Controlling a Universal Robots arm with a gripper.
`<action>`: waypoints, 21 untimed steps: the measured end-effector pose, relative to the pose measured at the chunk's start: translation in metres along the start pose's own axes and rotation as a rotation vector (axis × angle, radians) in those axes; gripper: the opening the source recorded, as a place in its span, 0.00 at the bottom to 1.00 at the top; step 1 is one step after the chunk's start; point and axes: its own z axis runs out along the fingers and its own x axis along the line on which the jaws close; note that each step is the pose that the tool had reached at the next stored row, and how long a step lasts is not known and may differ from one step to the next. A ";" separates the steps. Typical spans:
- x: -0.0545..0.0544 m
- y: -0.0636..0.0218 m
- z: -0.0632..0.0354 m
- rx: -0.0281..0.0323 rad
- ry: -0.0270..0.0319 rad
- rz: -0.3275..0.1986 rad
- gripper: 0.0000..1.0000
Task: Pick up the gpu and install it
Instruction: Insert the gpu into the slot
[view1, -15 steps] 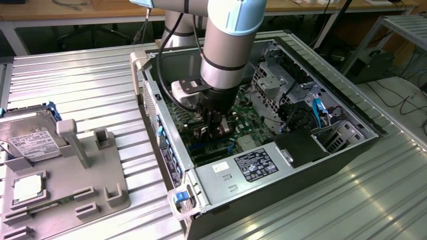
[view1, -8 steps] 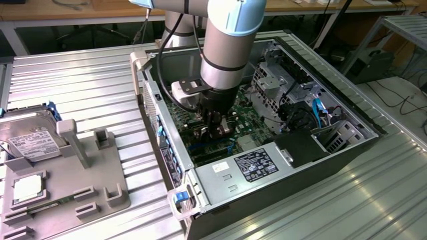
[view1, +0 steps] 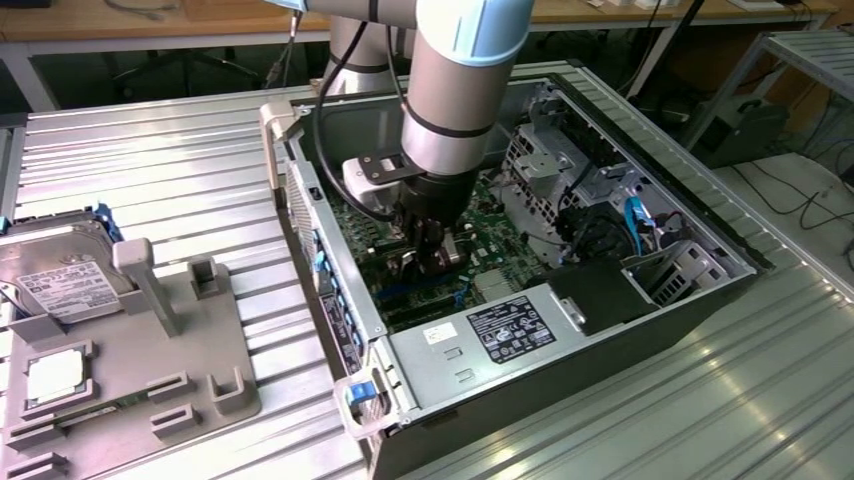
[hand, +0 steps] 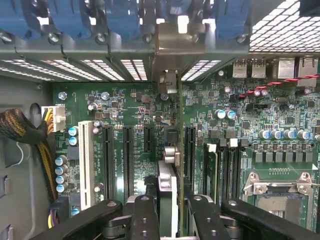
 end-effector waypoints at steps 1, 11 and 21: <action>0.000 0.0000 -0.0007 -0.0001 0.0002 0.000 0.28; 0.000 0.0000 -0.0031 0.0014 0.0008 0.000 0.28; 0.000 -0.0006 -0.0057 0.0063 0.0002 0.000 0.28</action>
